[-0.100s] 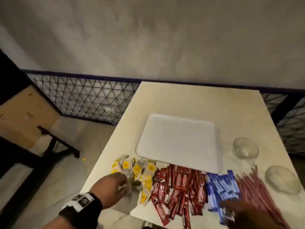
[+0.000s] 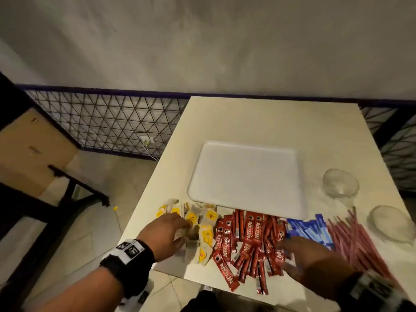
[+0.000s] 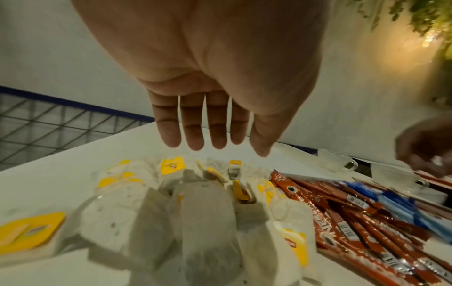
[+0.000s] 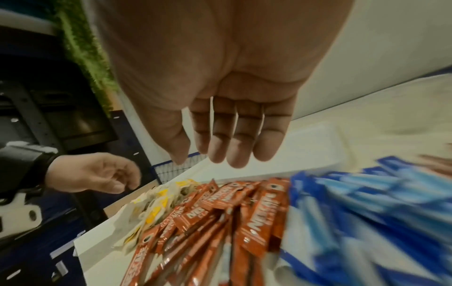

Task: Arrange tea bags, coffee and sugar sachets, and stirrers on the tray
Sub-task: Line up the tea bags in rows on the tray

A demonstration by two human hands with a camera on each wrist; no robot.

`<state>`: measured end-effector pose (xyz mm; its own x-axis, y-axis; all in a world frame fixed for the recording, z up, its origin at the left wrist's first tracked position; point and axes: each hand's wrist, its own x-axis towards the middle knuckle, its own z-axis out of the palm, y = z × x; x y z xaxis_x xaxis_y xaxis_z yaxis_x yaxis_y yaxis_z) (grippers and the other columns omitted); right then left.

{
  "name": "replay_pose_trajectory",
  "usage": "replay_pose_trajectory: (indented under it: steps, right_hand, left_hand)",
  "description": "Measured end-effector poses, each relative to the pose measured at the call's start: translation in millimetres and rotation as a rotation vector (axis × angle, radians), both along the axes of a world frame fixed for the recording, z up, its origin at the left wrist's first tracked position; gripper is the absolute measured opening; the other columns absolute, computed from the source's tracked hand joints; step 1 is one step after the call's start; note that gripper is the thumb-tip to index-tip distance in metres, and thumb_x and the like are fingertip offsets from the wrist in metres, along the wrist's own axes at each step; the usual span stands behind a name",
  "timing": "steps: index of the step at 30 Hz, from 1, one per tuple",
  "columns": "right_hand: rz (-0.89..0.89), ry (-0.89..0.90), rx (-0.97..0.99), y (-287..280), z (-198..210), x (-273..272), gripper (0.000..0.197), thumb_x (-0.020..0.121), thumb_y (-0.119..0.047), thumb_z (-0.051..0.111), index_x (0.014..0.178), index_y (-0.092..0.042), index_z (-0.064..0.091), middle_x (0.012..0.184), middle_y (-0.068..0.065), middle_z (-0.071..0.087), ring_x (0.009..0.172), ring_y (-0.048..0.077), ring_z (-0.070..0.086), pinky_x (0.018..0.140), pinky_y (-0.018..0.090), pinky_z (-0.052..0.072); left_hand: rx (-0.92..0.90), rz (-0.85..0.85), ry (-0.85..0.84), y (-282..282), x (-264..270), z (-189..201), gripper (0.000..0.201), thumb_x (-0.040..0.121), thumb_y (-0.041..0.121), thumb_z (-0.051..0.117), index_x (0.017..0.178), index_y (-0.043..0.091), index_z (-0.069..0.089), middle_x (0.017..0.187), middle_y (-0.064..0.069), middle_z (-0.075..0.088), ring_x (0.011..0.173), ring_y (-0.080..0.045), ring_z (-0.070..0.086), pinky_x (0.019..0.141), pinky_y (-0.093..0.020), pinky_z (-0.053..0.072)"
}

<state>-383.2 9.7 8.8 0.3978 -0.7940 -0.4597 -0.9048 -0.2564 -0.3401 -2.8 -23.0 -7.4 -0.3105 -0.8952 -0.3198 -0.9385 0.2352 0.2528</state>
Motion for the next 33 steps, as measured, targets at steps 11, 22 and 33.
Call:
replay_pose_trajectory:
  steps: [11,22,33]
  right_hand:
    - [-0.012,0.073,0.041,-60,-21,151,0.044,0.092,-0.037,0.056,0.134,-0.027,0.047,0.136,-0.003,0.049,0.124,0.019,0.047,0.106,0.035,0.04]
    - [-0.191,-0.064,0.065,-71,-24,145,0.033,0.092,-0.042,0.051,0.12,-0.027,0.059,0.117,-0.005,0.056,0.108,0.014,0.054,0.093,0.031,0.045]
    - [-0.188,-0.216,0.015,-91,-22,124,0.038,0.093,-0.042,0.049,0.121,-0.017,0.059,0.111,0.0,0.059,0.104,0.018,0.058,0.082,0.025,0.042]
  left_hand:
    - [0.122,-0.514,-0.284,-56,-49,-33,0.123,0.054,0.063,0.079,0.15,0.033,0.009,0.161,-0.011,0.005,0.146,-0.036,0.005,0.116,-0.053,0.011]
    - [0.025,-0.65,-0.195,-81,-69,-35,0.031,0.09,0.028,0.054,0.117,0.014,0.059,0.118,-0.009,0.058,0.114,-0.032,0.047,0.089,-0.038,0.038]
    - [0.119,-0.182,0.326,-109,-49,-4,0.022,0.082,0.03,0.074,0.092,0.013,0.066,0.092,-0.001,0.062,0.084,-0.015,0.051,0.065,-0.022,0.029]
